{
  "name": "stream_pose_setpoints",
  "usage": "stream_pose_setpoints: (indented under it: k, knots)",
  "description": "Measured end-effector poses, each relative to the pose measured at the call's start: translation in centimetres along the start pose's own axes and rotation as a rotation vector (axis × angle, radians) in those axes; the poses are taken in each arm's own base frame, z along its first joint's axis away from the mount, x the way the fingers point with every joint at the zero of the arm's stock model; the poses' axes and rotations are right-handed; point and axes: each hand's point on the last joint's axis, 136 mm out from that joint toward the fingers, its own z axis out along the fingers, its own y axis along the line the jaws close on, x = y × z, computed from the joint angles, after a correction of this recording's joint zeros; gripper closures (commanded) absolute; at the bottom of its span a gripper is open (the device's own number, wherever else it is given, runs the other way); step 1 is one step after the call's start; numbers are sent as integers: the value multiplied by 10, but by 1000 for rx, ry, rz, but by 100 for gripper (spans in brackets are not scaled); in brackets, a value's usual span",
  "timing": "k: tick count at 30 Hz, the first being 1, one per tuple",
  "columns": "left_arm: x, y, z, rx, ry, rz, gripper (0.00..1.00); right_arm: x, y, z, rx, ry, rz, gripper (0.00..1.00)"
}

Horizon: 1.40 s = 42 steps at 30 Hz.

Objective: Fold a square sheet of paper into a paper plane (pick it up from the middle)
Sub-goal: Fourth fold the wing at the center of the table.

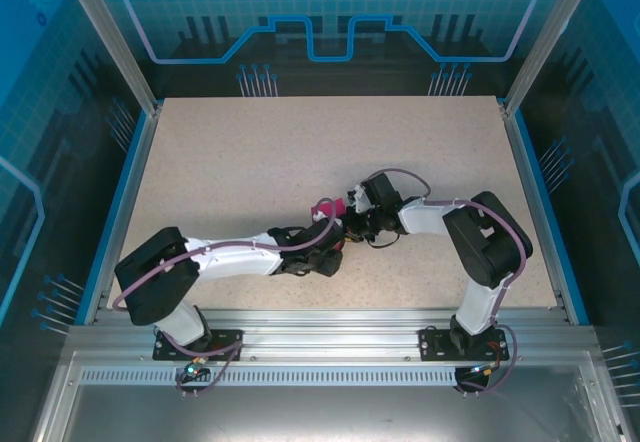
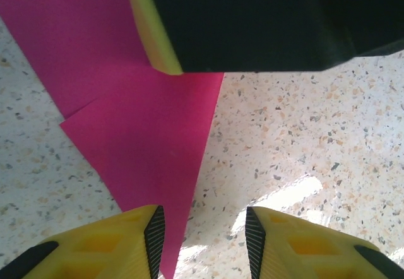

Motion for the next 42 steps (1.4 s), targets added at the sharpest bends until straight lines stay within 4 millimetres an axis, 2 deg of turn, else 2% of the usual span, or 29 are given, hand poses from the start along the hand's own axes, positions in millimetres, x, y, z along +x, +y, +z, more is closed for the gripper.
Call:
stream_pose_setpoints:
  k: [9,18,30,38,42]
  knots:
    - [5,9,9,-112,-4,-10,61,1,-1,0,0,0,0,86]
    - [5,13,10,-161,-13,-16,75,1,-1,0,0,0,0,85]
    - [4,14,10,-170,-22,-12,86,1,-1,0,1,2,1,84]
    - [6,15,12,-170,-27,-13,88,3,-2,0,4,9,3,77]
    - [7,16,13,-168,-29,-8,78,1,2,-1,5,13,-4,83]
